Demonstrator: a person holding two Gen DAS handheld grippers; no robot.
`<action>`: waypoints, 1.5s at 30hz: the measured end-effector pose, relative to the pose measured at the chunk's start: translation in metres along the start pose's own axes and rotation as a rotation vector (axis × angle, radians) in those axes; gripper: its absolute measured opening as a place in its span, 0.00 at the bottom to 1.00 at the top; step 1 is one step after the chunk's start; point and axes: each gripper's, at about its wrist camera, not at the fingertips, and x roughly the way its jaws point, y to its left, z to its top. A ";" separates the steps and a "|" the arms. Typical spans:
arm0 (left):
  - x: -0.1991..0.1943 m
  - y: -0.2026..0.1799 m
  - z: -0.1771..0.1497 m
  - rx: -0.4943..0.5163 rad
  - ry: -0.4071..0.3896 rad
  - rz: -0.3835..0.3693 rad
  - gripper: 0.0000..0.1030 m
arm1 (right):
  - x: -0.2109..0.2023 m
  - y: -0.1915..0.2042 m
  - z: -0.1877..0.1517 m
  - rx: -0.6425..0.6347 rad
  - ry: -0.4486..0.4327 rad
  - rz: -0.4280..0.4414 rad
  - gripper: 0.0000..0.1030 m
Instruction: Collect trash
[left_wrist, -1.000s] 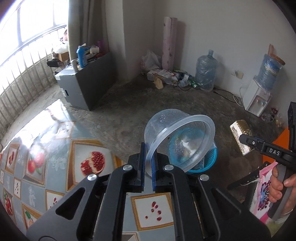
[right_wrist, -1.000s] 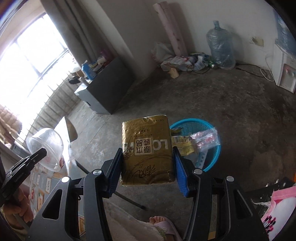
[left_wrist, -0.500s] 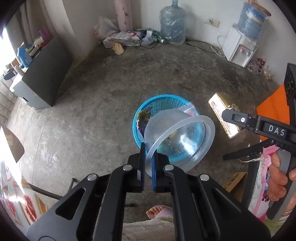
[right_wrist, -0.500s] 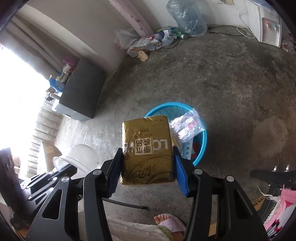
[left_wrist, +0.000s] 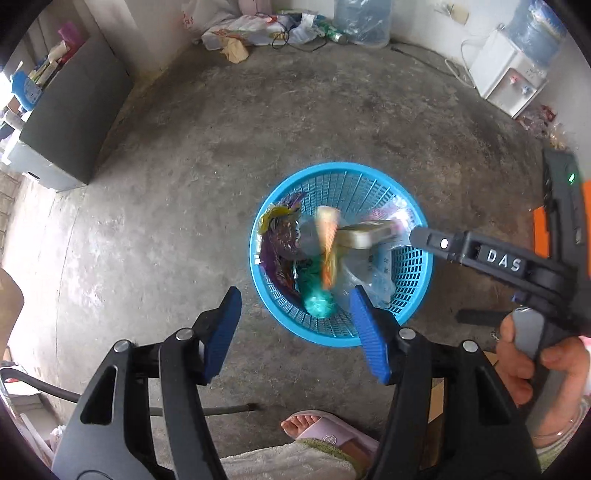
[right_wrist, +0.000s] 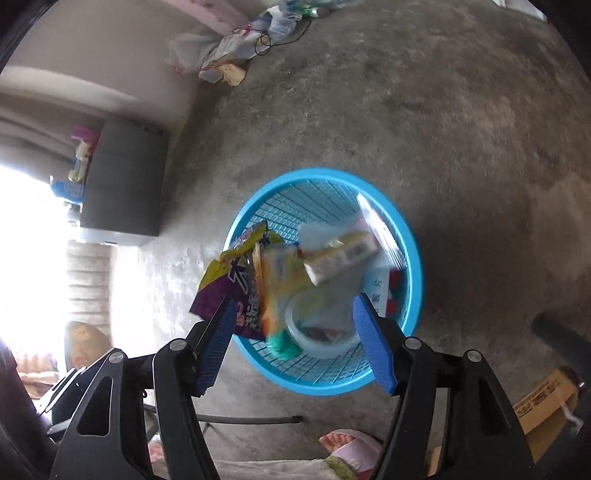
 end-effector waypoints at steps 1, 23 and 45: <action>-0.006 0.005 -0.002 -0.001 -0.012 0.011 0.56 | -0.001 -0.002 -0.003 0.000 -0.002 0.007 0.62; -0.289 0.130 -0.218 -0.523 -0.693 0.139 0.91 | -0.204 0.182 -0.171 -0.786 -0.423 0.129 0.90; -0.323 0.145 -0.428 -1.018 -0.474 0.580 0.91 | -0.234 0.280 -0.390 -1.326 -0.400 0.018 0.94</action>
